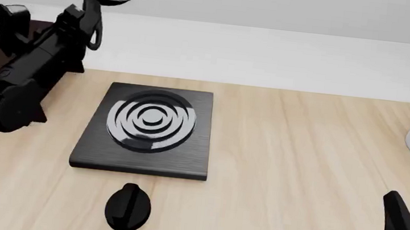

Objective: Put the frying pan on top of the cabinet.

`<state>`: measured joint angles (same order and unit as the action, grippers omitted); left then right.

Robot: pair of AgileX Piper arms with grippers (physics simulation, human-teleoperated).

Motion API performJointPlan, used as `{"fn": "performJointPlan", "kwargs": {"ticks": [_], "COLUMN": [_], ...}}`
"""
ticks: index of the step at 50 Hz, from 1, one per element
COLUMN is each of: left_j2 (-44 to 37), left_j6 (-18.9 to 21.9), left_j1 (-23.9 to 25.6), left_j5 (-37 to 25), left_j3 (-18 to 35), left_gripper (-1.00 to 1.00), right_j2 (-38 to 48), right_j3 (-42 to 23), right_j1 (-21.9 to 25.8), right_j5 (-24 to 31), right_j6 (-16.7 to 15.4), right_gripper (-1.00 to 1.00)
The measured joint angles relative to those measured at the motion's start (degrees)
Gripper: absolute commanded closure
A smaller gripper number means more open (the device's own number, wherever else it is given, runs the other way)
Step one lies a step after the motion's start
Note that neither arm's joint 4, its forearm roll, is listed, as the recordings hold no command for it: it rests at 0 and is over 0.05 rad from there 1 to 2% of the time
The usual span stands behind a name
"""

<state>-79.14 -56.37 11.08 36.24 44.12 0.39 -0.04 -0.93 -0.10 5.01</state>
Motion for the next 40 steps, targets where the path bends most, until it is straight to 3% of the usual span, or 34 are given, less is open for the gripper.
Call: {"fn": "performJointPlan", "kwargs": {"ticks": [22, 40], "left_j2": [-0.84, -5.54], "left_j6": [-7.53, -11.28], "left_j1": [-11.81, -17.05], "left_j5": [4.81, 7.80], "left_j3": [-4.94, -4.80], "left_gripper": [1.00, 1.00], "right_j2": [-0.01, 0.09], "right_j3": [0.00, -0.01], "right_j1": [0.20, 0.48], "right_j5": [0.10, 0.11], "right_j6": [-0.44, -0.83], "right_gripper": [-1.00, -1.00]}}
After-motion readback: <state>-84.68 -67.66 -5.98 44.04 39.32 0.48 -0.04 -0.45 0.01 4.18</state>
